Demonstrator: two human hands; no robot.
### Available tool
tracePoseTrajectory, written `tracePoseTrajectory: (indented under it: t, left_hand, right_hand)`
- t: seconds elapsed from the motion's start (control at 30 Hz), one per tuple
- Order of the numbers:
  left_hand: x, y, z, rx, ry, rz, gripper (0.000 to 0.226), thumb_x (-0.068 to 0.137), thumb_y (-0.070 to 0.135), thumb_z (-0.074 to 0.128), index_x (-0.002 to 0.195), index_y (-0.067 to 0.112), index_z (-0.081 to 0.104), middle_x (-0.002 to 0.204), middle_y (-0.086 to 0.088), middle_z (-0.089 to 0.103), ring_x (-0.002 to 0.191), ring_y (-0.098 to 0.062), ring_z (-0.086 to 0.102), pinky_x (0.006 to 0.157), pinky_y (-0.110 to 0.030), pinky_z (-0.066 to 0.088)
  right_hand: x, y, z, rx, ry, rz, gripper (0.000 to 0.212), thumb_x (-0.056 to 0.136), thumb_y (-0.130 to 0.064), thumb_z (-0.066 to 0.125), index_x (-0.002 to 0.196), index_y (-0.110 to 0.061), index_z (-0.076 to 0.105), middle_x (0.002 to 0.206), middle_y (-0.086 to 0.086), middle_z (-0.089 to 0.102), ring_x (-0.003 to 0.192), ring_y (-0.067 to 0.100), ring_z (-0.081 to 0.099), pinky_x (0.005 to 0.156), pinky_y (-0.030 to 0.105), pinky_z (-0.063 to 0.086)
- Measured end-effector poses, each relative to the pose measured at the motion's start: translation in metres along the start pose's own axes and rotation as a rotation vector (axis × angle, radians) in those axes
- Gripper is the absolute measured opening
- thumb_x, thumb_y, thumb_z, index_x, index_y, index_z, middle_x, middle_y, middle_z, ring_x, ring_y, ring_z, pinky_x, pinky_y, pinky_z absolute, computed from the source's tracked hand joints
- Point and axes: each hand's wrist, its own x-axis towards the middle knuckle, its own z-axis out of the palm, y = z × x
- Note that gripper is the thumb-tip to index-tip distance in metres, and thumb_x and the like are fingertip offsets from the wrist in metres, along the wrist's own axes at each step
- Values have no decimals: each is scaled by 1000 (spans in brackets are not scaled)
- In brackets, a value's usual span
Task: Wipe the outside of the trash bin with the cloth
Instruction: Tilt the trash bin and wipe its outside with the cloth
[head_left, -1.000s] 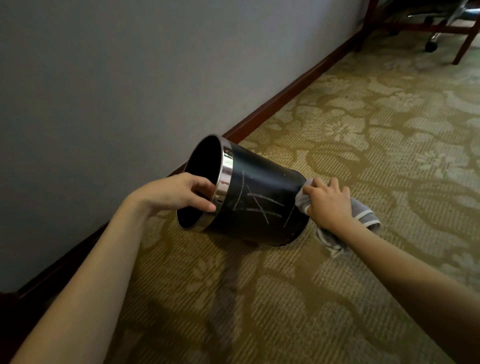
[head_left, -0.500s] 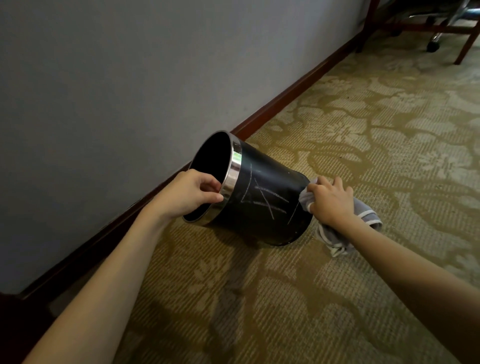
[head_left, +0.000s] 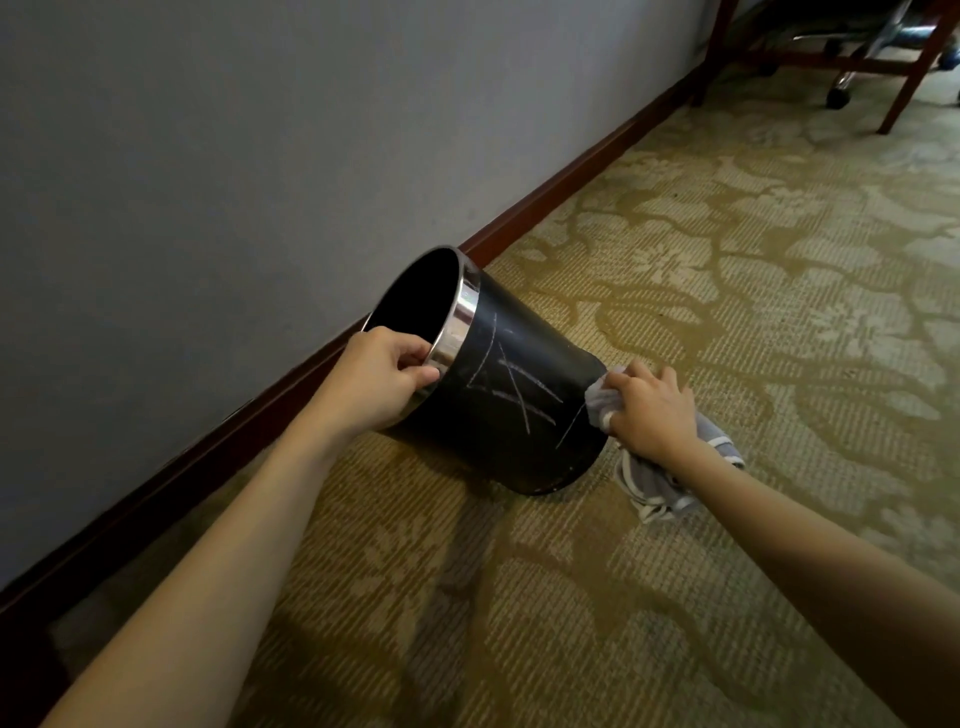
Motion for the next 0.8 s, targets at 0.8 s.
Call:
tracePoseTrajectory:
  t: [0.8]
  left_hand:
    - [-4, -56, -31, 72, 166, -149, 12, 88, 11, 62, 77, 4, 62, 82, -20, 66, 77, -29, 62, 69, -37, 46]
  right_hand:
    - [8, -69, -39, -81, 107, -374, 38, 85, -25, 50, 122, -31, 54, 120, -6, 51, 103, 27, 41, 79, 40, 36]
